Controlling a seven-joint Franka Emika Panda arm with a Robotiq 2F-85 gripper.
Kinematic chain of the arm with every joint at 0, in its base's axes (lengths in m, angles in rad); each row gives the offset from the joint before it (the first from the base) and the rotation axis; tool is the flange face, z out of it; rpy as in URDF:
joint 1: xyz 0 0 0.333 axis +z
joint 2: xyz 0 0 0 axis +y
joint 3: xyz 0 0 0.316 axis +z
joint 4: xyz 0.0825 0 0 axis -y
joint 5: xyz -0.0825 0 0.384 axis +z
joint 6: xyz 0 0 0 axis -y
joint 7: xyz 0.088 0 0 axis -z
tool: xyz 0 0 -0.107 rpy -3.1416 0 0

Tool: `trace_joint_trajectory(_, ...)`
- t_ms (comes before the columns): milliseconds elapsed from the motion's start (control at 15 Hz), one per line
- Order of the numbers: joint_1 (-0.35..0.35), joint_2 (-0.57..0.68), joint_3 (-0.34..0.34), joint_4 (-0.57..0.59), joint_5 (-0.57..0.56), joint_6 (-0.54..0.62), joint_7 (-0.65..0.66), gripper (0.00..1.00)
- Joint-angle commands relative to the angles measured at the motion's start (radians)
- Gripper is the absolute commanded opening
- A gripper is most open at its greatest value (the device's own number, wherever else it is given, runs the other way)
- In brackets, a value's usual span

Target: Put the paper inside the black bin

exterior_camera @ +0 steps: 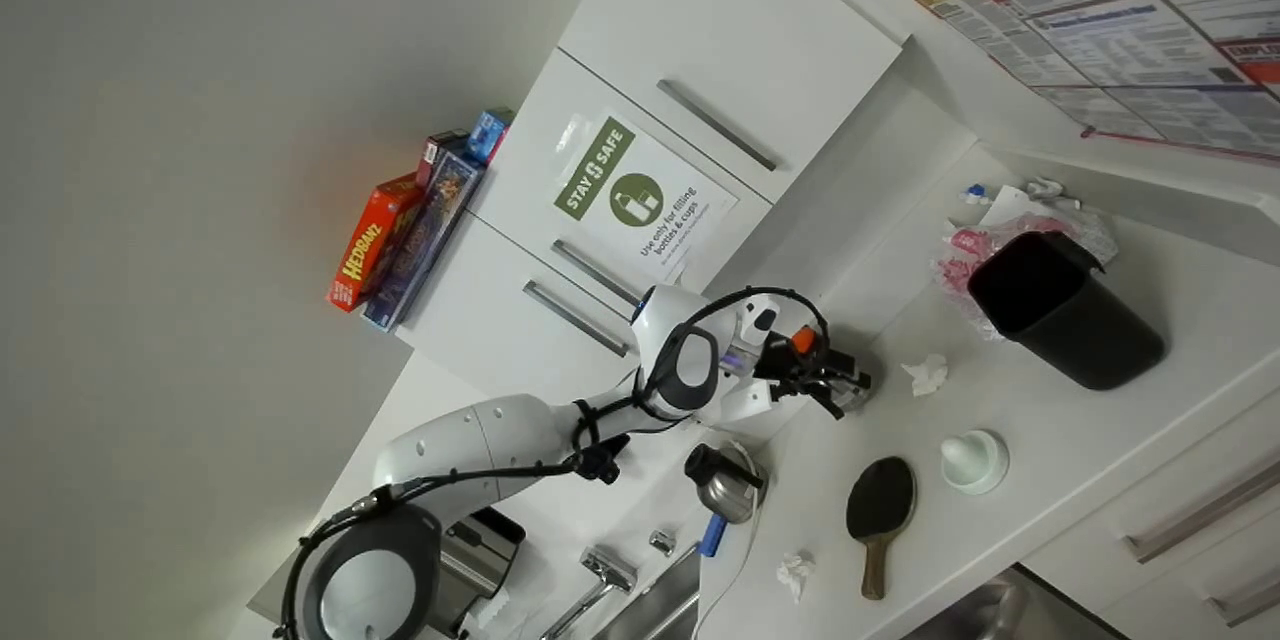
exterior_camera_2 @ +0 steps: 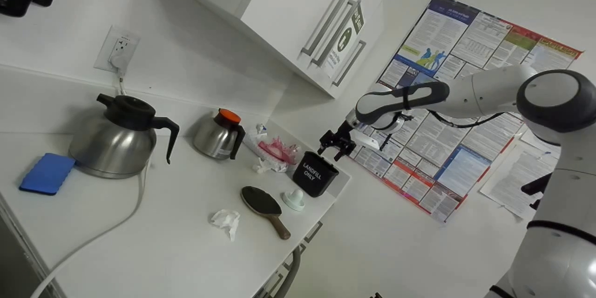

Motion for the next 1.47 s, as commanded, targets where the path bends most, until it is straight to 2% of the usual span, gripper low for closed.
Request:
trace_joint_trajectory(0,-0.015,0.013,0.017,0.015,-0.008,-0.002,0.007,1.0)
trace_joint_trajectory(333,-0.015,0.018,0.016,0.03,-0.01,-0.003,0.012,1.0)
trace_joint_trajectory(533,-0.008,0.105,0.024,0.112,-0.017,0.031,0.014,1.0)
trace_joint_trajectory(867,-0.007,0.288,0.048,0.299,-0.013,0.063,-0.008,1.0)
trace_joint_trajectory(1400,0.017,0.578,0.068,0.623,-0.028,0.048,-0.024,1.0)
